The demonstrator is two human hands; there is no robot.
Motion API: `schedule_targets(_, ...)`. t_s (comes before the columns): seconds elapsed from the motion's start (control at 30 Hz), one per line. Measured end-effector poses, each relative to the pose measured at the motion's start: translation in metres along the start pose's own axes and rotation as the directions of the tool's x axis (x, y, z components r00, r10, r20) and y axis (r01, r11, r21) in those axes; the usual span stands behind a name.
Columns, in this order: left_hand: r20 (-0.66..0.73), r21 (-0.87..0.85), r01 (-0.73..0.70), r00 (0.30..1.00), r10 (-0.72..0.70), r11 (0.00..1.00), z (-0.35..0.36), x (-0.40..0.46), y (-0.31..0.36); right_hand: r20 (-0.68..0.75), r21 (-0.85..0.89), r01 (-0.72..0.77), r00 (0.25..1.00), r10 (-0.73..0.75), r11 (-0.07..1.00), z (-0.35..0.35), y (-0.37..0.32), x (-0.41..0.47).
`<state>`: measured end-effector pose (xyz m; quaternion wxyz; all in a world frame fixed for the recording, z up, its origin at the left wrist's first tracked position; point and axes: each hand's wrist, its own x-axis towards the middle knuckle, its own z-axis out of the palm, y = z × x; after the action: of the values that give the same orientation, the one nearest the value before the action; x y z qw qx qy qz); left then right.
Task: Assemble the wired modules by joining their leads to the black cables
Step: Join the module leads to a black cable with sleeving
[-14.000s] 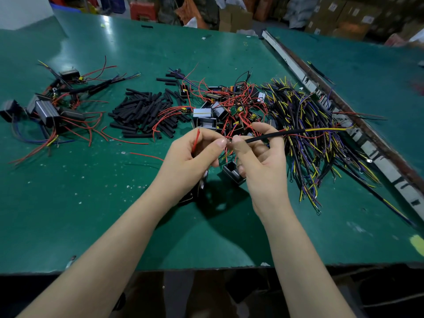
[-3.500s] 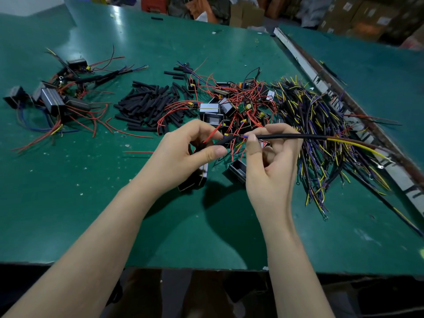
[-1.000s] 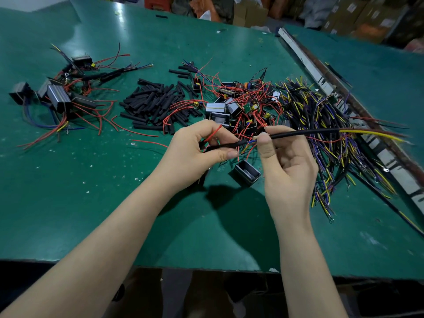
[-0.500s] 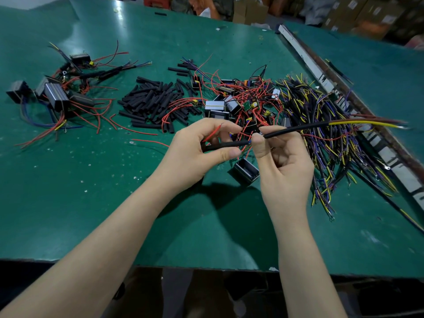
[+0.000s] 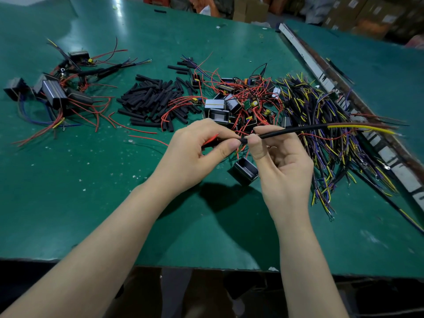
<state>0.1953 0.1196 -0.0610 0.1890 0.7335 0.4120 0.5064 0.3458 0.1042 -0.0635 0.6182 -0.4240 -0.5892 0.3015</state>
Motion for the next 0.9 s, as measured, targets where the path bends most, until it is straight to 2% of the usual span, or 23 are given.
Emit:
schedule_targets(0.13, -0.035, -0.002, -0.019, 0.999, 0.019, 1.0, 0.002, -0.001, 0.0, 0.038, 0.033, -0.054, 0.998, 0.053, 0.998, -0.001, 0.003, 0.0)
schedule_targets(0.23, 0.002, -0.139, 0.135, 0.991, -0.136, 0.981, 0.003, 0.002, 0.0, 0.077, 0.145, -0.162, 0.985, 0.152, 0.976, 0.0, 0.002, 0.002)
schedule_targets(0.33, 0.073, -0.267, 0.248, 0.969, -0.237, 0.931, 0.002, 0.003, 0.002, 0.141, 0.252, -0.306, 0.95, 0.278, 0.918, -0.001, 0.002, 0.004)
schedule_targets(0.43, 0.102, -0.342, 0.266, 0.964, -0.246, 0.901, 0.001, 0.002, 0.005, 0.24, 0.324, -0.439, 0.895, 0.376, 0.838, -0.003, 0.001, 0.006)
schedule_targets(0.53, 0.123, -0.364, 0.263, 0.964, -0.234, 0.893, 0.001, 0.001, 0.009, 0.328, 0.365, -0.512, 0.852, 0.407, 0.778, -0.005, 0.001, 0.007)
schedule_targets(0.63, 0.116, -0.36, 0.27, 0.963, -0.244, 0.893, 0.001, 0.001, 0.01, 0.364, 0.365, -0.527, 0.839, 0.404, 0.767, -0.007, 0.002, 0.007)
schedule_targets(0.77, 0.101, -0.33, 0.277, 0.961, -0.258, 0.902, 0.0, 0.0, 0.01, 0.376, 0.336, -0.468, 0.862, 0.339, 0.817, -0.005, 0.002, 0.006)
schedule_targets(0.9, 0.09, -0.3, 0.293, 0.956, -0.279, 0.908, 0.001, 0.0, 0.008, 0.272, 0.183, -0.312, 0.927, 0.257, 0.932, -0.001, 0.005, 0.003)
